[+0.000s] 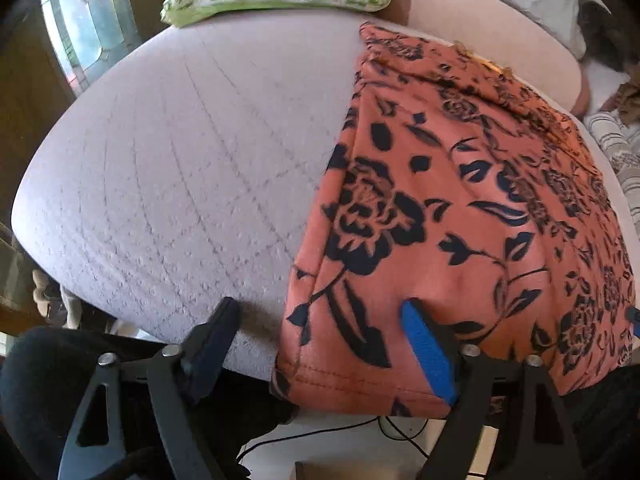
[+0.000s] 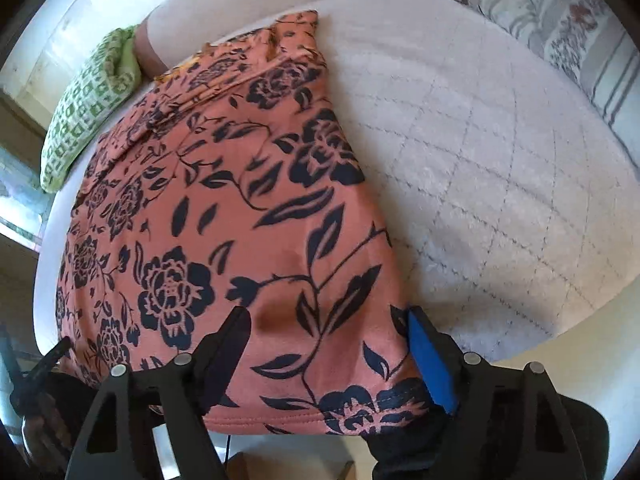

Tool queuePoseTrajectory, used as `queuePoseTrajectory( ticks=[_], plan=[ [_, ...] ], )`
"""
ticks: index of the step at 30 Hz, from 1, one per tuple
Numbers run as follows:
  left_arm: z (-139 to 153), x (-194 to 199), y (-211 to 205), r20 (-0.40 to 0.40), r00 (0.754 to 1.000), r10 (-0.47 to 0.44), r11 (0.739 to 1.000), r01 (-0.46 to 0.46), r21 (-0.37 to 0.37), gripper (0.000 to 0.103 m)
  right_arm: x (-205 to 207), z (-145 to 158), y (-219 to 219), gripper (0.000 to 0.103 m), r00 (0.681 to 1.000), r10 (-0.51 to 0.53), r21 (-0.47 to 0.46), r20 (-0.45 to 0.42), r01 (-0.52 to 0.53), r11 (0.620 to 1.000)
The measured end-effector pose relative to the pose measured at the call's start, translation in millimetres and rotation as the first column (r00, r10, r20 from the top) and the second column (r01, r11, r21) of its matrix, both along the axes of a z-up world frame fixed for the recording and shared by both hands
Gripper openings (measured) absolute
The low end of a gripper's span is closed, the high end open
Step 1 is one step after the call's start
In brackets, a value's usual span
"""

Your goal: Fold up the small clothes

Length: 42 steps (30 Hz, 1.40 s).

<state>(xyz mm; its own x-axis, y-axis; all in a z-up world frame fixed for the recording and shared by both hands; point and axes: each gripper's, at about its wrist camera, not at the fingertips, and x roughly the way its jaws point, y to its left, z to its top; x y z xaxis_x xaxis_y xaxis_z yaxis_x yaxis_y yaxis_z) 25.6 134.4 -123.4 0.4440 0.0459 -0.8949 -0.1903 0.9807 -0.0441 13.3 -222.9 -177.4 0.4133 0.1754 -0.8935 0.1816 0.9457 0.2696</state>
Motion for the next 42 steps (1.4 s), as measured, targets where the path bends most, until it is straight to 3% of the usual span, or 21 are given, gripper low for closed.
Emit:
queuePoseTrajectory(
  ticks=[1,4,6,8,9,10,12,15,19,23,24,26,27,28,30,34,35,37,39,40,42],
  plan=[
    [2,0,-2,0.009,1.0,-0.013,1.0,0.013,0.004,0.063,-1,0,1,0.065,1.0,0.007,-0.009,-0.004,-0.007,1.0],
    [4,0,-7,0.021,0.999,-0.036,0.999,0.036,0.0,0.046,-4,-1,-5,0.054,1.0,-0.017,-0.005,-0.01,0.017,1.0],
    [8,-1,-7,0.027,0.999,-0.032,0.999,0.032,-0.012,0.034,-5,0,-10,0.051,0.999,-0.032,0.017,-0.011,0.032,0.999],
    [9,0,-4,0.025,0.999,-0.022,0.999,0.023,-0.031,0.032,-10,5,-18,0.051,0.999,-0.05,0.06,0.002,0.049,0.997],
    [9,0,-3,0.022,1.0,-0.02,0.999,0.021,-0.044,0.034,-11,7,-22,0.052,0.998,-0.064,0.067,0.003,0.063,0.996],
    [8,-1,-2,0.019,1.0,-0.02,0.999,0.021,-0.049,0.045,-11,7,-26,0.059,0.997,-0.073,0.076,-0.005,0.074,0.994],
    [6,0,-2,0.006,1.0,-0.025,0.998,0.025,-0.057,0.062,-7,0,-30,0.061,0.998,-0.045,0.132,-0.054,0.052,0.99],
    [7,-2,-4,-0.014,0.999,-0.031,0.999,0.03,-0.042,0.063,-9,-4,-34,0.061,0.996,-0.022,0.184,-0.092,0.039,0.982],
    [9,-6,0,-0.007,1.0,-0.011,0.999,0.011,-0.039,0.075,-16,9,-55,0.061,0.996,-0.059,0.184,-0.065,0.07,0.98],
    [0,-3,-1,-0.046,0.999,-0.007,1.0,0.006,-0.022,0.076,-5,-9,-42,0.06,0.991,0.028,0.202,-0.131,-0.001,0.979],
    [0,-4,-3,-0.048,0.999,-0.021,1.0,0.02,-0.021,0.072,-3,-12,-32,0.06,0.989,0.056,0.183,-0.138,-0.03,0.983],
    [4,-6,0,-0.025,0.999,-0.035,0.998,0.033,-0.062,0.043,-7,-11,-21,0.055,0.988,0.072,0.117,-0.134,-0.057,0.992],
    [5,-6,0,-0.023,0.999,-0.041,0.996,0.039,-0.08,0.02,-7,-9,-22,0.026,0.99,0.063,0.125,-0.125,-0.047,0.991],
    [6,-5,3,-0.024,0.999,-0.048,0.993,0.045,-0.108,0.007,-7,-9,-24,0.009,0.991,0.055,0.137,-0.121,-0.038,0.99],
    [7,-4,6,-0.032,0.998,-0.044,0.987,0.039,-0.154,0.007,-7,-10,-25,0.009,0.99,0.062,0.178,-0.127,-0.039,0.983],
    [8,-5,8,-0.028,0.998,-0.048,0.986,0.043,-0.163,0.011,-4,-10,-30,0.013,0.99,0.052,0.216,-0.129,-0.023,0.976],
    [8,-5,8,-0.028,0.998,-0.053,0.987,0.048,-0.157,0.016,-5,-12,-33,0.013,0.99,0.041,0.237,-0.133,-0.008,0.971],
    [9,-8,9,-0.027,0.998,-0.063,0.984,0.058,-0.168,0.037,-3,-10,-34,0.013,0.99,0.048,0.244,-0.129,-0.015,0.97],
    [8,-7,7,-0.029,0.997,-0.073,0.984,0.067,-0.164,0.031,-3,-9,-31,0.014,0.99,0.061,0.235,-0.123,-0.031,0.971],
    [8,-7,7,-0.035,0.996,-0.077,0.985,0.07,-0.159,0.004,-4,-9,-33,0.01,0.99,0.072,0.244,-0.123,-0.04,0.969],
    [12,-5,12,-0.03,0.995,-0.092,0.965,0.082,-0.249,0.005,-5,-6,-34,0.009,0.989,0.094,0.274,-0.116,-0.059,0.96]
  ],
)
